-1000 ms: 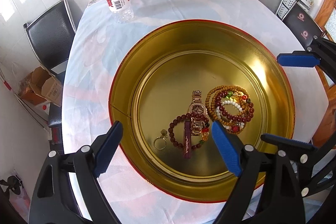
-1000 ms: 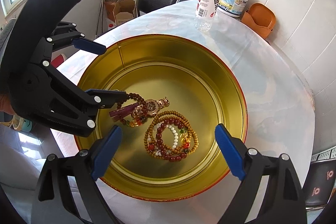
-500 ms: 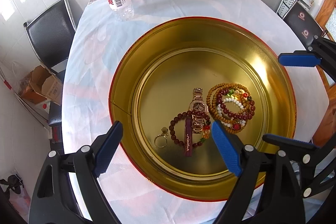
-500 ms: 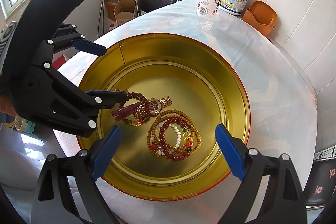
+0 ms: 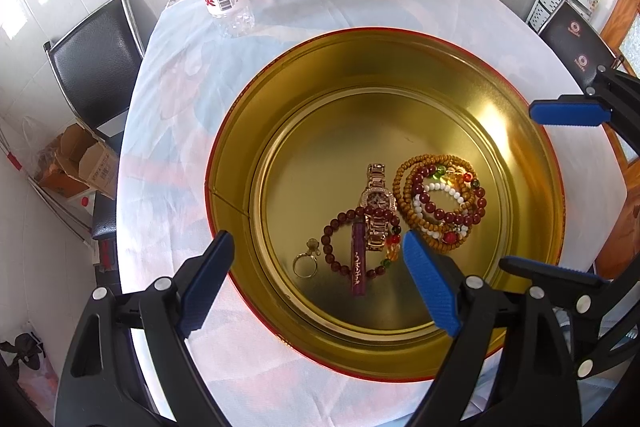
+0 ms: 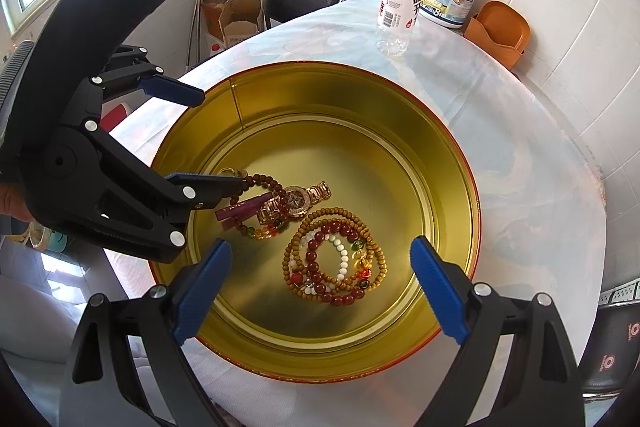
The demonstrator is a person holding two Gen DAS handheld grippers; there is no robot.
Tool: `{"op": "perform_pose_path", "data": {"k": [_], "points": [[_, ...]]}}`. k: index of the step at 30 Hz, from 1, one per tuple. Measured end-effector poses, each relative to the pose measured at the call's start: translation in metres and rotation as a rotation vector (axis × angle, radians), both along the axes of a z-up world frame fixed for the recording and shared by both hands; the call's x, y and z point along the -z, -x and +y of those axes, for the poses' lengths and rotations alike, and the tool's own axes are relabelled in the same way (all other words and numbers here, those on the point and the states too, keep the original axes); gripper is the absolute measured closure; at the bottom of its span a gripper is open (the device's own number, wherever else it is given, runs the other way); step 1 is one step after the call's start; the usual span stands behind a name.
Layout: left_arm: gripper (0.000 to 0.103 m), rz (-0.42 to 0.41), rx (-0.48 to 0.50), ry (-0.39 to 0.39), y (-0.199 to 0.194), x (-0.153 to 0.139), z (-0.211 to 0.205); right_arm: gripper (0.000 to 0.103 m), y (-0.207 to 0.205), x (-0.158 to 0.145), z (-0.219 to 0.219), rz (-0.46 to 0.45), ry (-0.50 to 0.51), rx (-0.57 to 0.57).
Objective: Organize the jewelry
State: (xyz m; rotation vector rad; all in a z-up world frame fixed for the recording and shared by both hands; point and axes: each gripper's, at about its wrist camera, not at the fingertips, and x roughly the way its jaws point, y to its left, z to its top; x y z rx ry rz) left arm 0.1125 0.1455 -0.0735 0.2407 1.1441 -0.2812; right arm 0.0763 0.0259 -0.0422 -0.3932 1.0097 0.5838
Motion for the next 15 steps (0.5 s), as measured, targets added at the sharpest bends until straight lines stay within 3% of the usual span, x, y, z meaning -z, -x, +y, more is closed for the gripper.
{"op": "perform_pose_path", "data": {"k": [15], "points": [[0.019, 0.002, 0.003, -0.002, 0.0002, 0.0007, 0.0004, 0.011, -0.0005, 0.001, 0.0001, 0.003, 0.0, -0.003]]}}
